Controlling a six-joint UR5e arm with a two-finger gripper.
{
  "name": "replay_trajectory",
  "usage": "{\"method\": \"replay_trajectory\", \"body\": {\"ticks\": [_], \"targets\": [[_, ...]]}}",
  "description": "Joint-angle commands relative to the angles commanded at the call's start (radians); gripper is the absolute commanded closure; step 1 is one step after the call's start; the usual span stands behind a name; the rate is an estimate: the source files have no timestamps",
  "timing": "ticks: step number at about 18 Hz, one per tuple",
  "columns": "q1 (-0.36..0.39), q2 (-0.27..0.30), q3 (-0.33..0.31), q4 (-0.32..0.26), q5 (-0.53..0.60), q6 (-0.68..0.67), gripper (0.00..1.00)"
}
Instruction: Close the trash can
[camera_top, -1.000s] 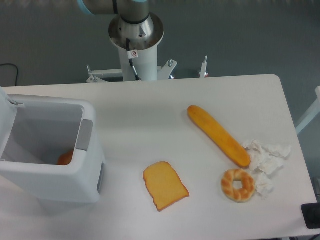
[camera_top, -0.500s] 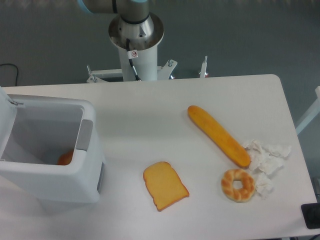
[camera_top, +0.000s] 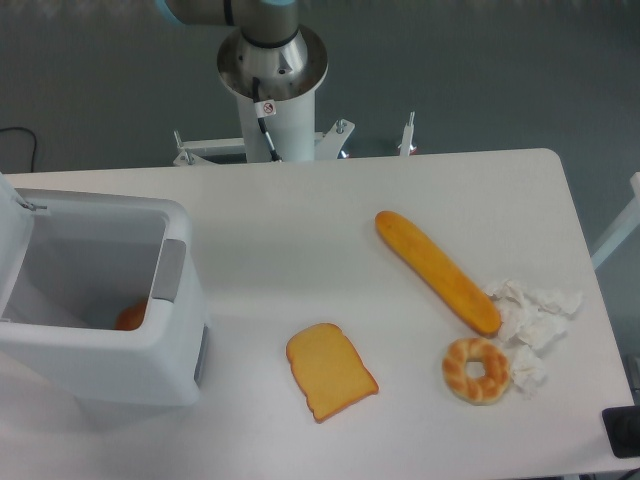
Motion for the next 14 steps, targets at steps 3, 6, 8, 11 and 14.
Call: {"method": "replay_trajectory", "body": {"ticks": [3, 6, 8, 11, 14], "targets": [[-0.003, -0.008, 0.002, 0.000, 0.000, 0.002, 0.00], [-0.002, -0.018, 0.005, -0.002, 0.005, 0.003, 0.00], [0.000, -0.018, 0.006, 0.000, 0.008, 0.008, 0.00], [0.002, -0.023, 0.003, 0.006, 0.011, 0.009, 0.00], [0.008, -0.020, 0.000, 0.006, 0.078, 0.009, 0.00]]}}
